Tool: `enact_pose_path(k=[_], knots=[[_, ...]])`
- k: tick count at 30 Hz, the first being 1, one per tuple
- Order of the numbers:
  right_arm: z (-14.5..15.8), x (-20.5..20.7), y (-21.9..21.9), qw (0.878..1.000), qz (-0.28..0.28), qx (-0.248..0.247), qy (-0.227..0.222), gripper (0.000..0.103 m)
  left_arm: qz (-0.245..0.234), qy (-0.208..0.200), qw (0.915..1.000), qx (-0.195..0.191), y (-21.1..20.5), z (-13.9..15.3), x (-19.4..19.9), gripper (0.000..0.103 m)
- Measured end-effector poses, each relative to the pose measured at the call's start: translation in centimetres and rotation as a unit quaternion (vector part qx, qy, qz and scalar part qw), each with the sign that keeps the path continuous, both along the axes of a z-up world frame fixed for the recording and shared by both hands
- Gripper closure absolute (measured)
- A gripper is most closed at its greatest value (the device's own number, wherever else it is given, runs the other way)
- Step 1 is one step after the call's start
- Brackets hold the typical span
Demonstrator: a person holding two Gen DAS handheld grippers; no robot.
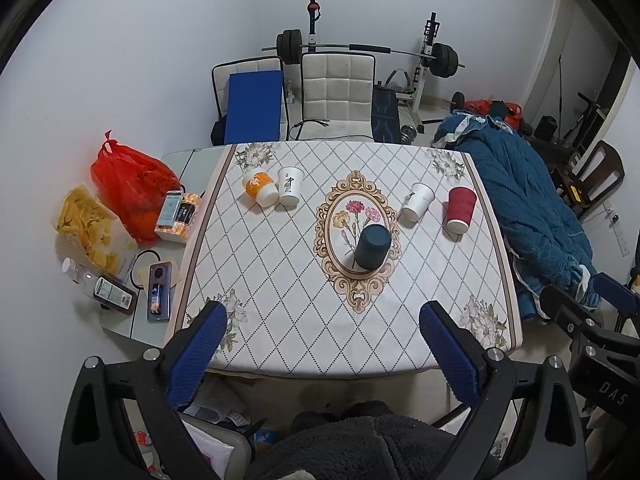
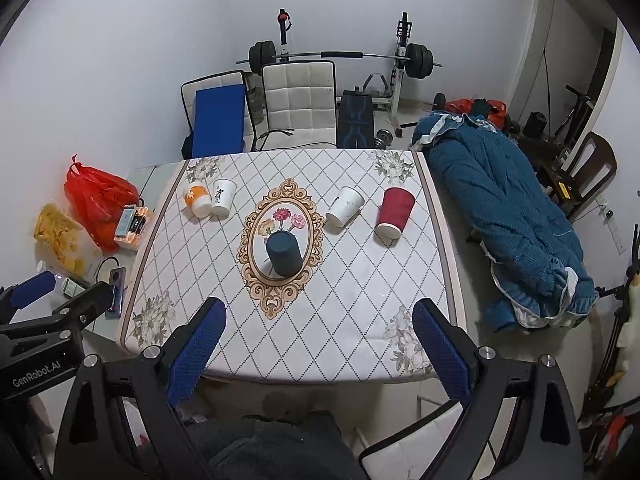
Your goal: Flip cup upside down
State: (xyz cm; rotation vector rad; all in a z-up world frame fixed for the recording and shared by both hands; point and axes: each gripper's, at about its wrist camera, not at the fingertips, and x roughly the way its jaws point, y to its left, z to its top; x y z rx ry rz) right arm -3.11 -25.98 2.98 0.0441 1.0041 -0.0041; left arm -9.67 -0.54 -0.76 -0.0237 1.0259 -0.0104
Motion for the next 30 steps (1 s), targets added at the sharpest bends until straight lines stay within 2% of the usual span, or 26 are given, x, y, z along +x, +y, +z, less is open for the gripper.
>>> enact_pose_path(k=[30], knots=[[-0.89,0.74,-0.01,1.000,0.009,0.002,0.007,0.006,0.011,0.009,0.9999,0.002,-0.62,-0.63,-0.46,0.004]])
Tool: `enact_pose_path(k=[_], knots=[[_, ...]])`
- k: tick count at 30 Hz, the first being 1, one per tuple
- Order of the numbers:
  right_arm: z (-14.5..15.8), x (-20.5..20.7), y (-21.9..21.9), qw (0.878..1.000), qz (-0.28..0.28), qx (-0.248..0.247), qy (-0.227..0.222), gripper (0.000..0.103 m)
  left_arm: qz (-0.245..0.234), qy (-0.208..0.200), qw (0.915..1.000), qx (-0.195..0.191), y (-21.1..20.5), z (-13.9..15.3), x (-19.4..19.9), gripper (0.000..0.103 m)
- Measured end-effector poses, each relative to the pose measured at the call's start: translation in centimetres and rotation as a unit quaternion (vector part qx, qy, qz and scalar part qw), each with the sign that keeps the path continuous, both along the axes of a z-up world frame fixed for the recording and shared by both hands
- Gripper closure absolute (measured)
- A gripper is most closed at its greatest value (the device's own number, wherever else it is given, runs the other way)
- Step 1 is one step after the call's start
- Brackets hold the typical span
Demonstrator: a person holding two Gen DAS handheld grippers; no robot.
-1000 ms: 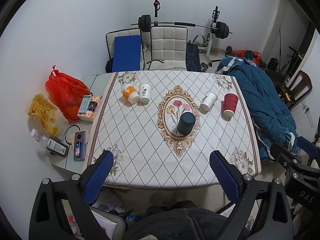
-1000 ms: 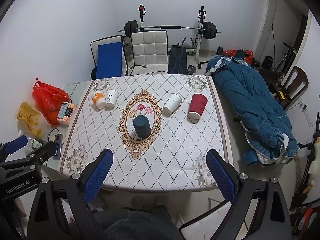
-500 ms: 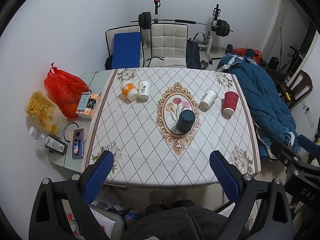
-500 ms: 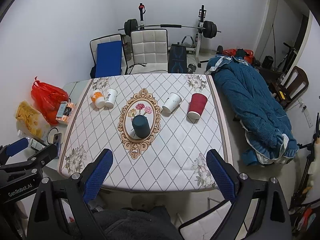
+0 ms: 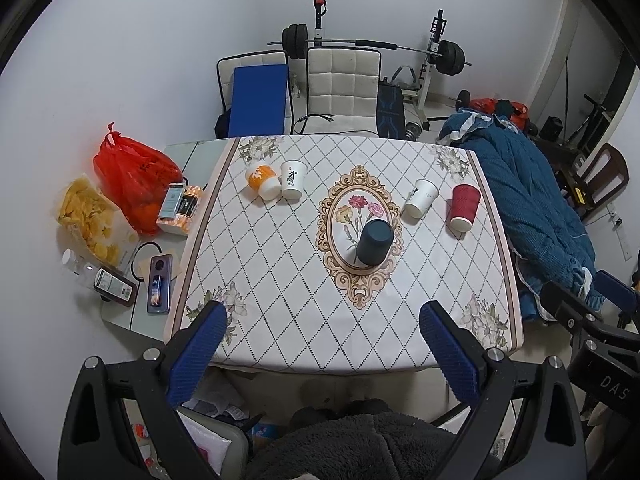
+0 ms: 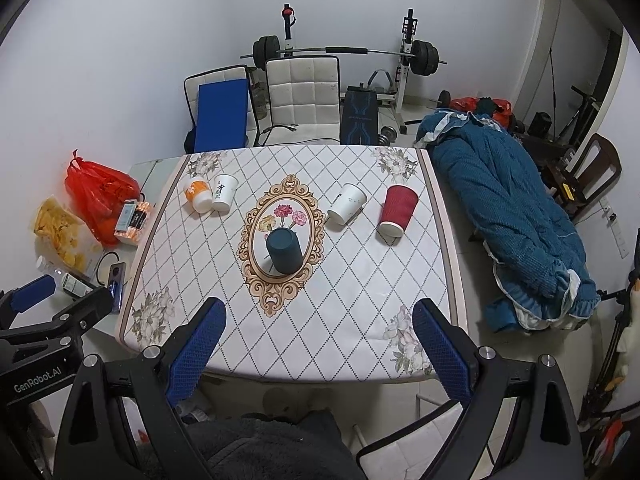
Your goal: Flip cup upside down
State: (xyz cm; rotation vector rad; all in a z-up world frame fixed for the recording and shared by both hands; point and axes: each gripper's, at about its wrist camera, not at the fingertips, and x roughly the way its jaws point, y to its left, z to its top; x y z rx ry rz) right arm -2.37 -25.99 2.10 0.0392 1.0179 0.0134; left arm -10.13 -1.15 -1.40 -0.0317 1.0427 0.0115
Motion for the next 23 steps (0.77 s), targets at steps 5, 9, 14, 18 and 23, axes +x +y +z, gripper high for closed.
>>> enact_pose_path(k=[5,9,14,18,23], knots=[[-0.11,0.03,-0.04,1.000,0.003,0.000,0.000,0.006,0.004,-0.001,1.0000,0.001,0.04,0.21,0.15,0.004],[-0.02,0.12,0.07,1.000,0.004,0.000,0.000,0.006,0.006,-0.002,1.0000,0.001,0.13,0.34,0.17,0.004],[0.23,0.18,0.07,1.000,0.007,-0.002,-0.002,0.006,0.007,-0.003,1.0000,0.001,0.33,0.47,0.26,0.004],[0.28,0.18,0.07,1.000,0.007,-0.001,0.000,0.006,0.008,-0.002,1.0000,0.000,0.30,0.52,0.27,0.004],[0.29,0.14,0.05,1.000,0.007,0.001,0.000,0.006,0.009,-0.004,1.0000,-0.001,0.29,0.61,0.32,0.004]])
